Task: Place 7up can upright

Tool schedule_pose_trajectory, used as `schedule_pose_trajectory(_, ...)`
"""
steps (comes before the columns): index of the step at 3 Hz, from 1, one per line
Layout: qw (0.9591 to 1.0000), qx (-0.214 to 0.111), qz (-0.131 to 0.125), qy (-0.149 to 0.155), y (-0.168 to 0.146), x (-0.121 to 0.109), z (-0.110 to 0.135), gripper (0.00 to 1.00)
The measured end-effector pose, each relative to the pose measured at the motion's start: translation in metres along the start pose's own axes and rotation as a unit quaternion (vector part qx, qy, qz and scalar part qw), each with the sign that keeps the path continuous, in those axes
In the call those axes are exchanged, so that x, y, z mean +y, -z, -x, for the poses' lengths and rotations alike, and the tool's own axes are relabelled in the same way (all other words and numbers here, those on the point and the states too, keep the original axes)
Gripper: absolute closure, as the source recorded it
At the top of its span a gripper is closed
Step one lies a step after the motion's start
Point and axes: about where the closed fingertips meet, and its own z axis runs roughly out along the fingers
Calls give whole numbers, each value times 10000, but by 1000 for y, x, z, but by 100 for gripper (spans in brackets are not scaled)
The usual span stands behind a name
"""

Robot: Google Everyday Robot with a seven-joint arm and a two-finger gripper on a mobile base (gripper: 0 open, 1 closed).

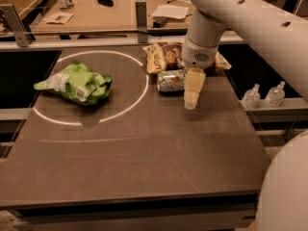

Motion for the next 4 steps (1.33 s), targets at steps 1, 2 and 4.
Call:
schedule_pose_trajectory(1, 9999, 49, -70, 120, 9, 10, 9, 0)
schedule_pose_trajectory(2, 9996, 141, -138, 180, 10, 11, 11, 0)
schedule_pose_trajectory(4, 9988, 19, -427, -218, 4, -10, 7, 0)
